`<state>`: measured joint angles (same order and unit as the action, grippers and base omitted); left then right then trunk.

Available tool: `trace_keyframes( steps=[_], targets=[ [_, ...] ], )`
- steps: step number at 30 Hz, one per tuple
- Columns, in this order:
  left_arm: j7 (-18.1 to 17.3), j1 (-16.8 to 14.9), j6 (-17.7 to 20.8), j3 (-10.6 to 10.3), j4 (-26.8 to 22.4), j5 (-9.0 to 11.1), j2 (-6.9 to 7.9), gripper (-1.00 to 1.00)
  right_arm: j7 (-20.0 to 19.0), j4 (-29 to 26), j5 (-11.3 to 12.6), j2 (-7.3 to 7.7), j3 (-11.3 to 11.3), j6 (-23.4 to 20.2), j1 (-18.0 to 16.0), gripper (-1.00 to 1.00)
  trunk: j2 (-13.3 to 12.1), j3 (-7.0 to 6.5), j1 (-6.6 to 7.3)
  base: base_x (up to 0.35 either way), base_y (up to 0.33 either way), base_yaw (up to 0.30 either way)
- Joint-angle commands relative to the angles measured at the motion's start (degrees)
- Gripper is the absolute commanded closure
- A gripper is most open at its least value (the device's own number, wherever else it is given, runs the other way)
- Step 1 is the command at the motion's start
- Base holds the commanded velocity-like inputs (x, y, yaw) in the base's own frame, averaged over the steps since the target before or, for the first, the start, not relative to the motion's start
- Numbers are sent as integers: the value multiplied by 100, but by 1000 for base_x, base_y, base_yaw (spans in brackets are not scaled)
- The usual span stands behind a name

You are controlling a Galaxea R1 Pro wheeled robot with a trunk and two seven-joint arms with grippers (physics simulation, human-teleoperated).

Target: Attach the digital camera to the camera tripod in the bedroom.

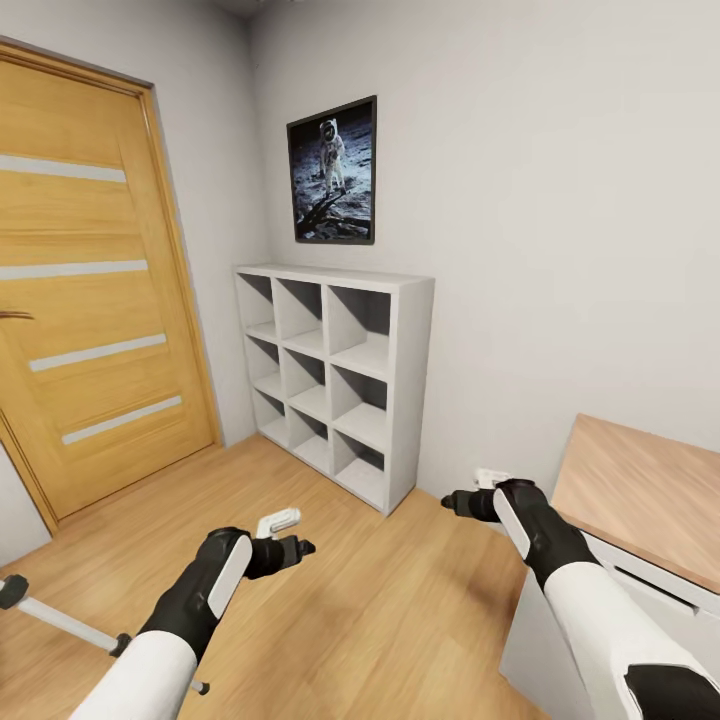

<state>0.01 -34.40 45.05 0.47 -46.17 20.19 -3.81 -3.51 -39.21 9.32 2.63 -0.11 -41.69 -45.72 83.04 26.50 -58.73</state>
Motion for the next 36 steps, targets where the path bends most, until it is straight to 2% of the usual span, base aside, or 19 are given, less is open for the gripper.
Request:
trace_keyframes(
  steps=[1, 16, 27, 35, 36],
  targets=[
    [5, -4, -17, 5, 35, -1, -6, -100, -11, -7, 21, 13, 0, -38, -4, -100, 4, 7, 0, 0, 0, 0],
    [16, -5, -103, 6, 207, 11, -20, -100, -135, -75, 10, 48, 10, -69, -7, -100, 4, 7, 0, 0, 0, 0],
    [10, -5, -103, 6, 267, 4, -11, -100, -141, -187, 9, 45, 31, -93, -7, -100, 445, 204, -241, 0, 0, 0],
    [6, -5, -95, 16, 266, 4, -3, -100, -143, -524, 19, 38, 21, -106, -7, -100, 766, 348, -417, 0, 0, 0],
    [2, -5, -88, 24, 262, 3, 3, -100, -150, -594, 23, 38, 20, -246, -7, -100, 806, 366, -439, 0, 0, 0]
  ],
)
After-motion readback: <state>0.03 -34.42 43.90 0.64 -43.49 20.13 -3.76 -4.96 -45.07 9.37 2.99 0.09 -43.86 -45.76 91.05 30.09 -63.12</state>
